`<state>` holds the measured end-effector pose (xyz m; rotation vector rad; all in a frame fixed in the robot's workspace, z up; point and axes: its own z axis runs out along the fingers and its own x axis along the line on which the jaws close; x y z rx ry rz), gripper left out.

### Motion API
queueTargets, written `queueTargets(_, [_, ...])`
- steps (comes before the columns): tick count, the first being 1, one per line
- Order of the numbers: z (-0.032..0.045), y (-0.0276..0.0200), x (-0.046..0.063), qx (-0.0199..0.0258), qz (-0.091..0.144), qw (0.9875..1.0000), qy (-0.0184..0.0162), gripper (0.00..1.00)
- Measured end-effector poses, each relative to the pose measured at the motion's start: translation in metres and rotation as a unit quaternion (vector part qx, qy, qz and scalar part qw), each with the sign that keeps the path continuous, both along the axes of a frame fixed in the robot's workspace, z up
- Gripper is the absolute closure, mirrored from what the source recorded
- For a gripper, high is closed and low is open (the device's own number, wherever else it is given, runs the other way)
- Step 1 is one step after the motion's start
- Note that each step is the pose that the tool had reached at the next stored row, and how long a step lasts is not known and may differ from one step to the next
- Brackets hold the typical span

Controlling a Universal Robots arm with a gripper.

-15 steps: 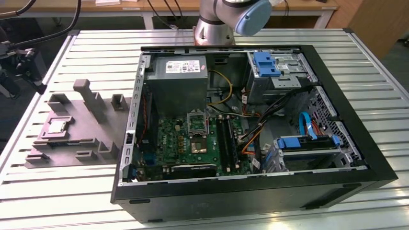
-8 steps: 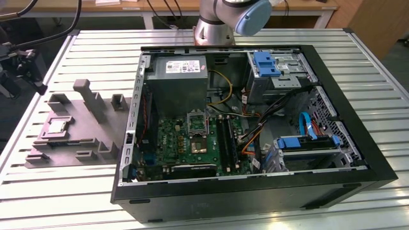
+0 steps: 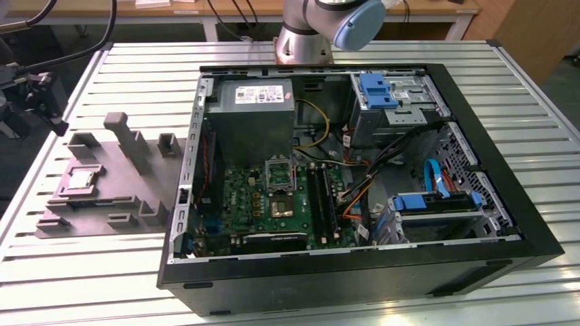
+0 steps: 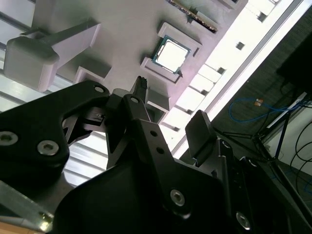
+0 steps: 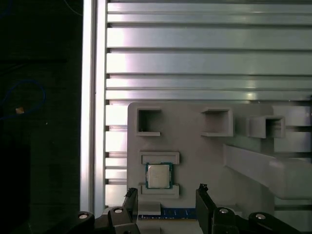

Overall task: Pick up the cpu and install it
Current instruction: 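Pick up the cpu and move it towards the insertion slot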

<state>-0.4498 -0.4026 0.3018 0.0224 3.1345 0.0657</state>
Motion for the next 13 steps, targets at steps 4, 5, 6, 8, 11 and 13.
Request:
queueTargets(4, [-0.0018,-0.0001,-0.0001,0.0000,0.000,1.0000,0.0000,0.41])
queueTargets(5, [-0.0022,-0.0003,-0.0001,0.0000,0.000,1.0000,0.0000,0.41])
queueTargets(6, [-0.0026,-0.0008,0.0000,0.0000,0.000,1.0000,0.0000,0.41])
queueTargets(8, [-0.0040,-0.0020,0.0001,0.0000,0.000,1.0000,-0.0001,0.41])
queueTargets(11, [-0.0074,-0.0031,-0.0002,0.0000,0.003,1.0000,0.0000,0.41])
queueTargets(13, [-0.0098,-0.0034,-0.0002,0.0000,0.004,1.0000,0.0000,0.41])
